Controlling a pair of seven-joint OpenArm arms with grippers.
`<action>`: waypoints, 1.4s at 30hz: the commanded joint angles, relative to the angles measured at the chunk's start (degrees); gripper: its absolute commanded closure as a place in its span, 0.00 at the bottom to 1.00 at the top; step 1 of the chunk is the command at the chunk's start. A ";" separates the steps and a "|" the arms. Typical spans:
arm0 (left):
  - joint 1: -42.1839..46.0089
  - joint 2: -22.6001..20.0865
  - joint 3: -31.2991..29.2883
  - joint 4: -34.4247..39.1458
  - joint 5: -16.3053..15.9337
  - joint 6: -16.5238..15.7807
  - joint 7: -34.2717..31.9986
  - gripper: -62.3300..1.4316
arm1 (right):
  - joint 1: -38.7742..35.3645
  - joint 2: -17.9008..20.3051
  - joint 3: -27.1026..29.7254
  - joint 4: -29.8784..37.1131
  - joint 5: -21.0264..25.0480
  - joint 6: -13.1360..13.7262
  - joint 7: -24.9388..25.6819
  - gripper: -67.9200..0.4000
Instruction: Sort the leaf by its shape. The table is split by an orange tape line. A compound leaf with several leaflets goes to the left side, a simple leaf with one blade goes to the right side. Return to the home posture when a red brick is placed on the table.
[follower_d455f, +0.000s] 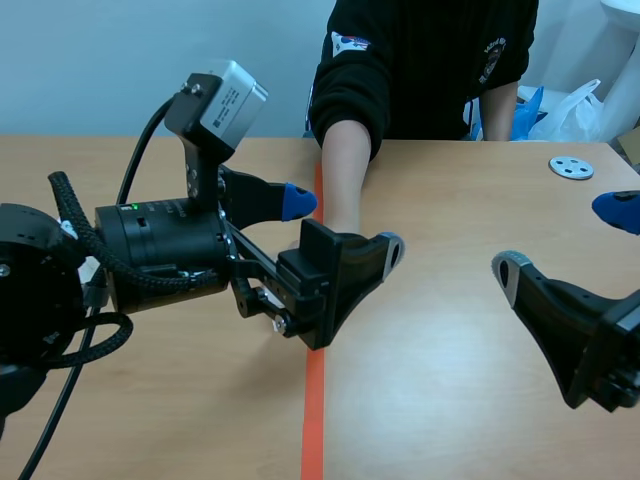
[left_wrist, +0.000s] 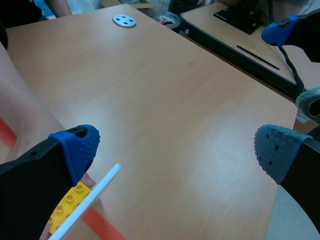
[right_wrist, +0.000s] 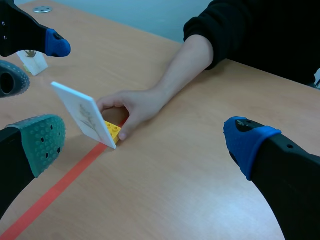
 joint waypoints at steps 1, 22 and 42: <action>-0.39 -0.02 -0.26 1.25 -0.46 0.57 -1.40 0.00 | -0.26 0.44 0.50 1.33 0.44 0.00 0.85 0.00; 14.21 -0.04 -15.72 14.82 -2.82 3.04 0.55 0.00 | -0.11 1.84 0.52 1.33 -1.75 -0.02 0.83 0.00; 18.40 -0.85 -15.76 16.04 4.55 3.06 -0.94 0.00 | 6.23 2.32 -0.66 -4.15 -6.10 0.07 -0.07 0.00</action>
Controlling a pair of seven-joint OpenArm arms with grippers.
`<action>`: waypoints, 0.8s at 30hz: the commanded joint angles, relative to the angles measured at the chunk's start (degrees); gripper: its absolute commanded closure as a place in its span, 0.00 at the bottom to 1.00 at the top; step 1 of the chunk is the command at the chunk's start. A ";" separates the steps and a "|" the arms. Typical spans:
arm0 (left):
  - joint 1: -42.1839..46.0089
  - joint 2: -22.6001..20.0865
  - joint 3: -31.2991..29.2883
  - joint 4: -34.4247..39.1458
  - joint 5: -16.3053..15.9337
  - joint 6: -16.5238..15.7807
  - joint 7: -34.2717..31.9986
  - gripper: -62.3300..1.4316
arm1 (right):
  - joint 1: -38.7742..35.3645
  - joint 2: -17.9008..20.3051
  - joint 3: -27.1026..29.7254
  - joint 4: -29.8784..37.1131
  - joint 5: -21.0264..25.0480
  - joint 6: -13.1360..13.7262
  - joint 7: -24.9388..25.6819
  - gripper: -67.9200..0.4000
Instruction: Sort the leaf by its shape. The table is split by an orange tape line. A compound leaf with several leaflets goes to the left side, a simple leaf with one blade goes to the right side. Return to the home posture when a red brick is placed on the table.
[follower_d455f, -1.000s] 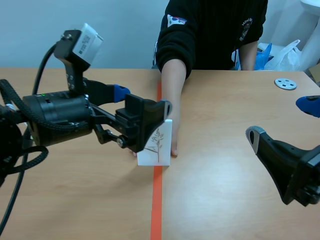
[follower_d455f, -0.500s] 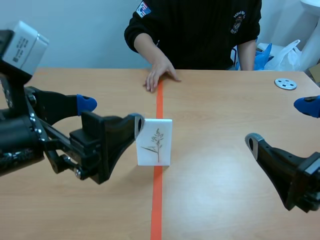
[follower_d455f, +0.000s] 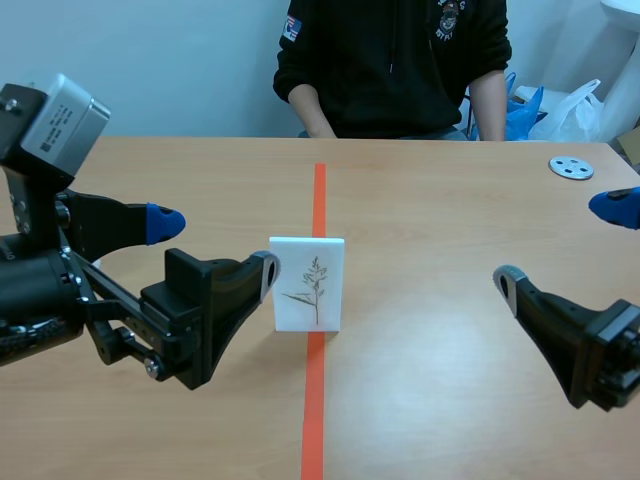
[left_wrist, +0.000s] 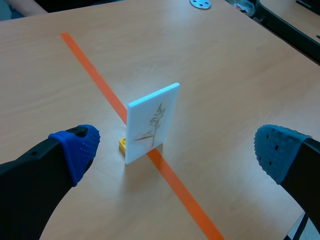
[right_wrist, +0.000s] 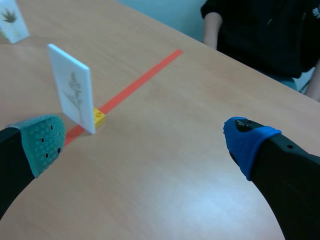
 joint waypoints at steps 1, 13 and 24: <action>-0.46 -0.39 0.31 0.09 -0.52 -0.11 -0.92 0.00 | 2.56 0.92 -1.05 -1.84 0.79 0.24 0.61 0.00; -0.48 -1.05 0.31 0.09 -0.11 -0.26 -0.96 0.00 | 14.56 0.87 -14.49 -13.97 -3.98 2.38 0.72 0.00; -0.48 -1.03 -0.07 0.09 0.33 -0.26 -0.96 0.00 | 27.96 -3.91 -23.98 -27.65 -8.39 1.97 2.45 0.00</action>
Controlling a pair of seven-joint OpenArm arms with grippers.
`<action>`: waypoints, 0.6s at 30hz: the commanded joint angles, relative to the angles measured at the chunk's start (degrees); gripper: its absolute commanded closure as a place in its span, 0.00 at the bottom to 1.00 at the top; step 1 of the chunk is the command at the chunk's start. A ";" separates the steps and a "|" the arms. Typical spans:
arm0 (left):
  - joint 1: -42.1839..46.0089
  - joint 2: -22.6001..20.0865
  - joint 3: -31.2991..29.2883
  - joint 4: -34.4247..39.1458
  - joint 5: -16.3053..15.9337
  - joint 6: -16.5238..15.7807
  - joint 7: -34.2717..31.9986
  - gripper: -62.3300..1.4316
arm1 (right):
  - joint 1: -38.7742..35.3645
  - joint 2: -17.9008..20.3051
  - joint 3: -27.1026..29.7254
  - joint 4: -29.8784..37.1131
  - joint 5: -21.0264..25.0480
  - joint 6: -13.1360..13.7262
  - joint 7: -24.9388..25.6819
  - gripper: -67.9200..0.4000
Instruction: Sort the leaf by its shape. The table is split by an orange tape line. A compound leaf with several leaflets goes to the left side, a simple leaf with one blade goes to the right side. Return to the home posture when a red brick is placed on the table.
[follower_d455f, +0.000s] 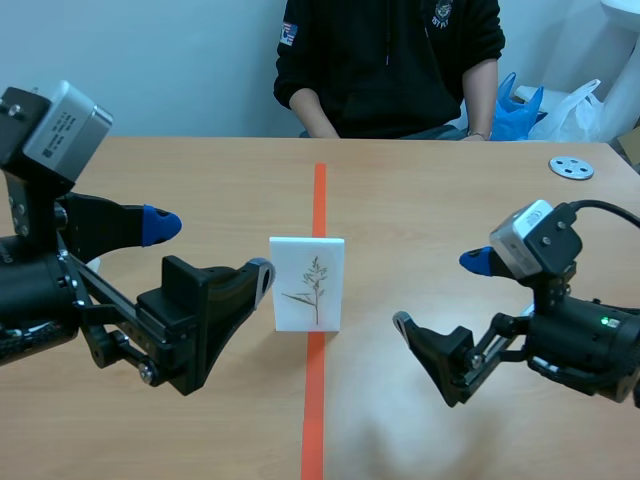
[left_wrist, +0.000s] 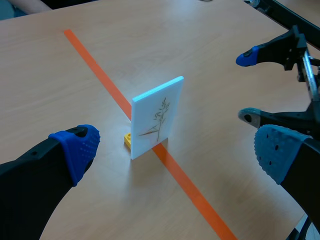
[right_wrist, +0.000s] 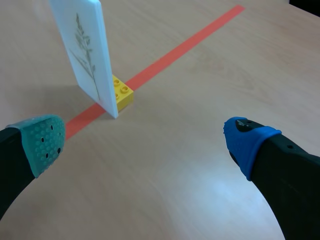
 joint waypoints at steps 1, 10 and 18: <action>-0.48 -0.04 -0.07 0.09 -0.72 -0.13 -0.96 0.00 | 2.10 -0.87 -0.63 0.22 0.07 0.00 1.03 0.00; -0.48 -0.04 -0.07 0.09 -0.68 -0.11 -0.98 0.00 | 10.29 -7.10 -8.81 -8.41 -2.84 -2.69 1.33 0.00; -0.46 -0.04 -0.07 0.09 -0.48 -0.11 -0.96 0.00 | 16.06 -12.68 -15.67 -15.02 -6.69 -7.43 1.64 0.00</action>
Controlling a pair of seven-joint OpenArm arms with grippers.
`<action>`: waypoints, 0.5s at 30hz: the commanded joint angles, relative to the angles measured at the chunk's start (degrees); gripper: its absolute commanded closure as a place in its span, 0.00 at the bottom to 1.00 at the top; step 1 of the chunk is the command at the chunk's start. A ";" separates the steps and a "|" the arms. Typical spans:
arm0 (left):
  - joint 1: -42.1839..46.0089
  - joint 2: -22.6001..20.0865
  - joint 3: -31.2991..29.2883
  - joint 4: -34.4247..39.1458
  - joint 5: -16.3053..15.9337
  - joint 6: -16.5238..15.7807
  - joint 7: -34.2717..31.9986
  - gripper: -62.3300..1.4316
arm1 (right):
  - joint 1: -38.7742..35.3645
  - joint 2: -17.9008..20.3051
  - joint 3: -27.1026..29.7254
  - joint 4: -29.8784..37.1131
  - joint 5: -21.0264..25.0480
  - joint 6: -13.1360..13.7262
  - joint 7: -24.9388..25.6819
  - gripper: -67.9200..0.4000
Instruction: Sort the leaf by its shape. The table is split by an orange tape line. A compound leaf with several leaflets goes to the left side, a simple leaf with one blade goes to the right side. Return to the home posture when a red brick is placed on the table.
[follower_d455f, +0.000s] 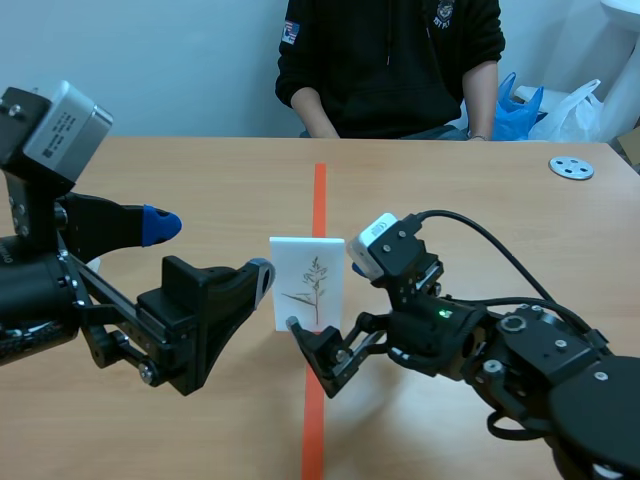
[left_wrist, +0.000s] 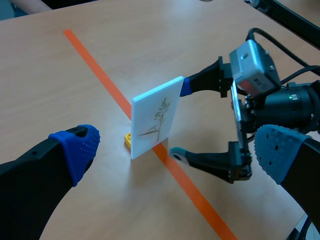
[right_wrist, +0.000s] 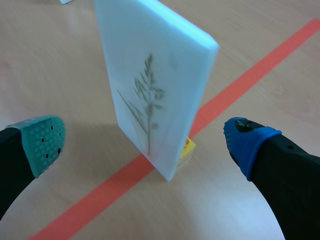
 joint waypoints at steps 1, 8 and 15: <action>-0.46 -0.04 -0.07 0.09 -0.50 -0.11 -0.96 0.00 | 2.16 -0.96 -0.42 -0.28 -0.31 -1.07 1.20 0.00; -0.46 -0.04 -0.07 0.09 -0.35 -0.11 -0.79 0.00 | 4.79 -4.31 -1.92 -4.44 -1.90 -3.80 1.33 0.04; -0.46 -0.04 -0.07 0.09 -0.35 -0.11 -0.76 0.00 | 4.87 -5.25 -2.38 -4.81 -1.92 -4.66 0.57 0.28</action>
